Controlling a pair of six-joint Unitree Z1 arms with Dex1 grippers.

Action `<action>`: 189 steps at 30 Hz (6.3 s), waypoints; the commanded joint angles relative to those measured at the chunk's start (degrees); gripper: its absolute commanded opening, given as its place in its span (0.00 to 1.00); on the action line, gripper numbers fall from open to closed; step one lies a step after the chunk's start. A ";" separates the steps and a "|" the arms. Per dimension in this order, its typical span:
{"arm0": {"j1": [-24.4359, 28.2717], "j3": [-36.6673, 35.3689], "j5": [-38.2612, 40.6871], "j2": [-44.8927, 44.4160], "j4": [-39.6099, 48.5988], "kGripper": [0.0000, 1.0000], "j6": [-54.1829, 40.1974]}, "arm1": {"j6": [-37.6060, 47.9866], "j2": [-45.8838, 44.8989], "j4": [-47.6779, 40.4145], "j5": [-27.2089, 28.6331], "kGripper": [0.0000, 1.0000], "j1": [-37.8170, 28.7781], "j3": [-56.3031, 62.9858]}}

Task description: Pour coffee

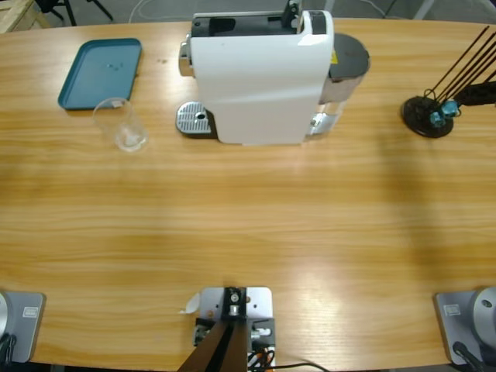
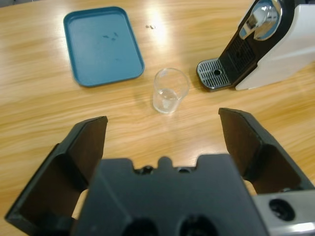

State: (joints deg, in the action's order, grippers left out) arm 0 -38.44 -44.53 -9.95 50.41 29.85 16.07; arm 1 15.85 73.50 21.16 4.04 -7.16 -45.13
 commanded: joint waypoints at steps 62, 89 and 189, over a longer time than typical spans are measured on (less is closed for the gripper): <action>0.65 4.21 -2.53 0.66 -0.50 0.93 -0.78 | 4.45 16.59 -16.76 1.49 0.41 4.52 7.52; 0.65 4.28 -2.48 0.68 -0.58 0.93 -0.78 | 4.45 16.69 -17.11 1.41 0.08 4.61 8.01; 0.47 4.44 -2.00 2.49 -0.99 0.93 -0.78 | 6.29 14.13 -21.97 7.29 0.64 -0.91 11.56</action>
State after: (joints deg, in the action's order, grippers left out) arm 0 -38.44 -42.37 -11.65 51.22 29.49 15.83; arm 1 21.59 85.12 0.04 11.00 -8.24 -34.65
